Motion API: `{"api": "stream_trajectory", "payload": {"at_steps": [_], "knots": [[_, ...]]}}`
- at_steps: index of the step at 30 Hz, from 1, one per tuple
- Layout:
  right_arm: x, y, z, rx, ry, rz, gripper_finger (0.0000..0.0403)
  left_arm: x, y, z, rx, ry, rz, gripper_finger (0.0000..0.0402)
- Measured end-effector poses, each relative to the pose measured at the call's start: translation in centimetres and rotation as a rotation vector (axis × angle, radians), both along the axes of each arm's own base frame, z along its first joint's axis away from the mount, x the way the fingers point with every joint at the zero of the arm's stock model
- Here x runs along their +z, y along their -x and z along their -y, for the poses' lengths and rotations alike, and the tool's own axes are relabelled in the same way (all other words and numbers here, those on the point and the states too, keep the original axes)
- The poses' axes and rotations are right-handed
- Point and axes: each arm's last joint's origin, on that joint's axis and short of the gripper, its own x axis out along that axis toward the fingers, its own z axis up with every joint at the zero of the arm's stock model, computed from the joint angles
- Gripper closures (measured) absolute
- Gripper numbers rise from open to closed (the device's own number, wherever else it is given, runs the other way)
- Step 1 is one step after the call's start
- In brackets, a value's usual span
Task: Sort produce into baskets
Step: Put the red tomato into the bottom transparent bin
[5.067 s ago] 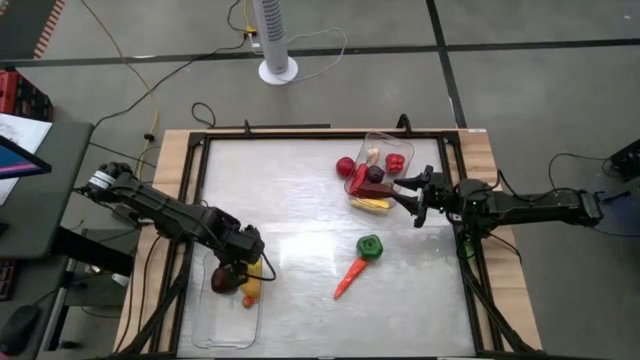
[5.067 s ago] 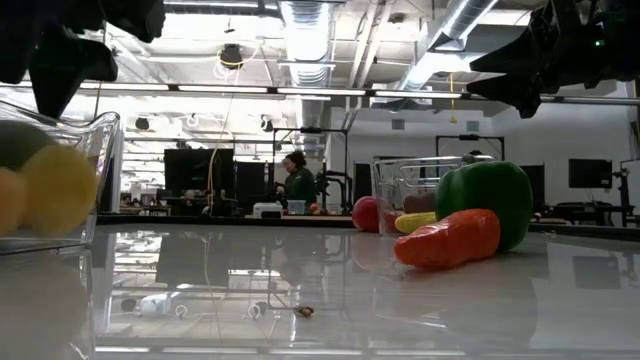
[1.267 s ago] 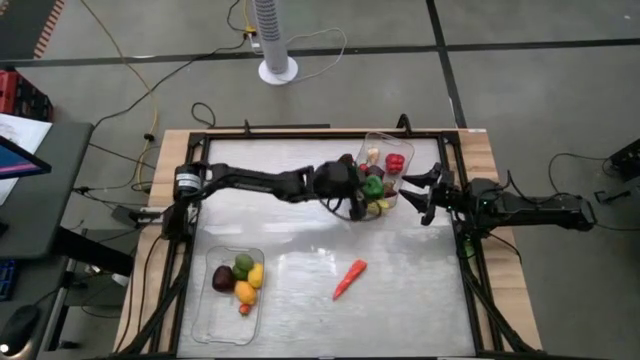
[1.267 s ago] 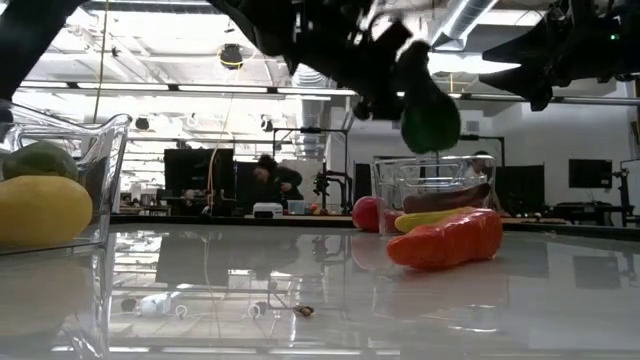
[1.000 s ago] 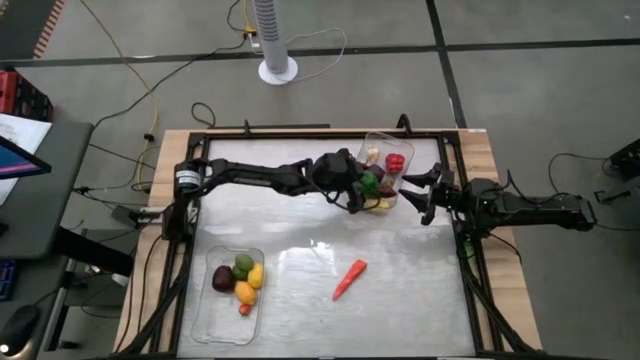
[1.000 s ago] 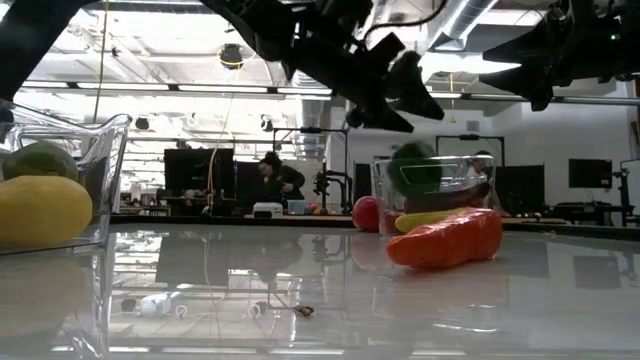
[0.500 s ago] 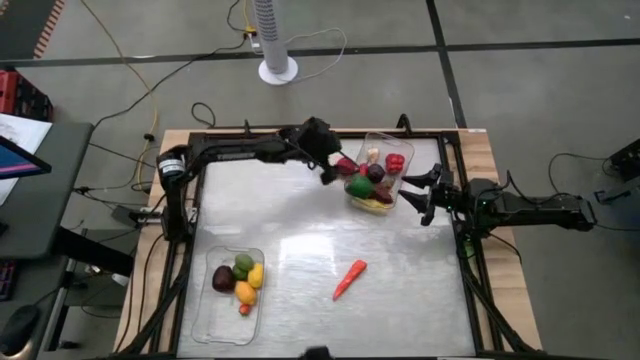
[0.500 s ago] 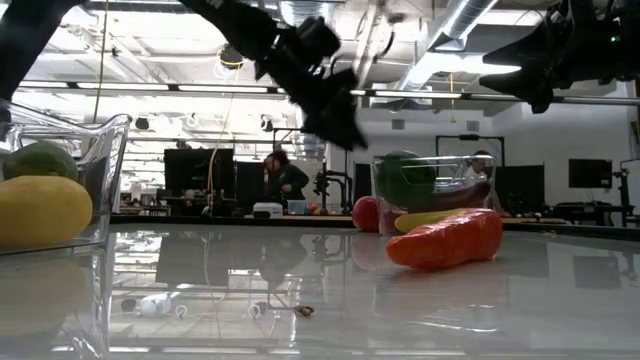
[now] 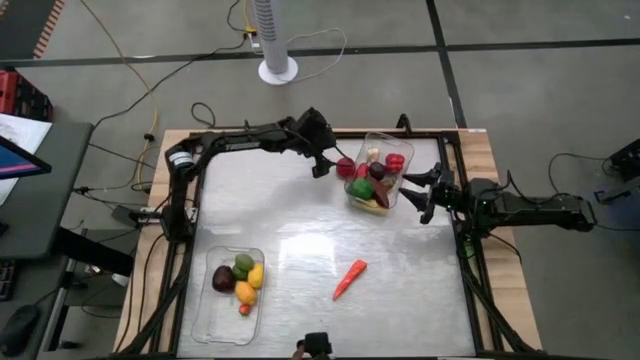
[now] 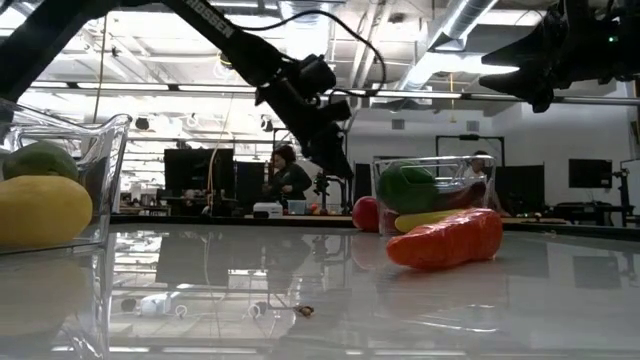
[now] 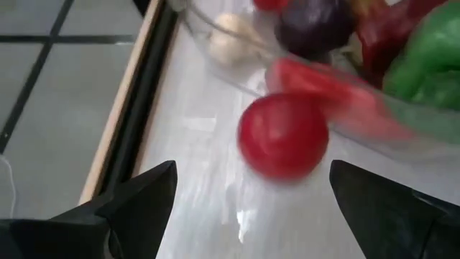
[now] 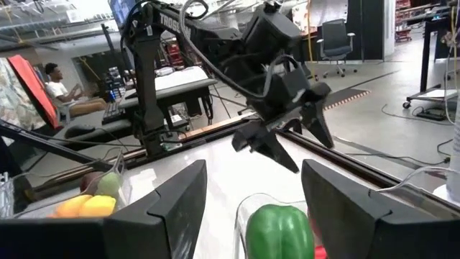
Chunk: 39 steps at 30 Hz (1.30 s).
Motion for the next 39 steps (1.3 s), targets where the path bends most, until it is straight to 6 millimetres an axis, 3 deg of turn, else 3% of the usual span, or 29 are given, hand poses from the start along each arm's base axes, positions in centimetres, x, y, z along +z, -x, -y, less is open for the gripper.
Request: {"api": "stream_trajectory", "payload": {"at_steps": [8, 14, 26, 30, 34, 39], "knots": [[-0.1, -0.1, 0.0, 0.000, -0.001, -0.009, 0.0147, -1.4, -2.2, 1.1, -0.058, -0.015, -0.007, 0.0051], [-0.2, -0.3, 0.0, 0.003, -0.008, -0.018, 0.0147, -2.1, -2.8, 1.5, -0.055, 0.008, -0.023, 0.0051], [-0.1, -0.3, 0.0, 0.005, -0.007, -0.009, 0.0147, -4.4, -5.7, 0.2, -0.046, 0.020, -0.094, 0.0051], [-0.1, -0.3, 0.0, 0.005, -0.004, -0.014, 0.0147, -4.6, -5.7, 0.2, -0.052, 0.003, -0.128, 0.0052], [-0.1, -0.3, 0.0, 0.005, -0.003, -0.011, 0.0147, -4.6, -5.7, 0.2, -0.049, -0.004, -0.131, 0.0071], [-0.1, -0.3, 0.0, 0.005, -0.003, -0.009, 0.0147, -4.6, -5.9, 0.6, -0.069, -0.003, -0.124, 0.0124]]}}
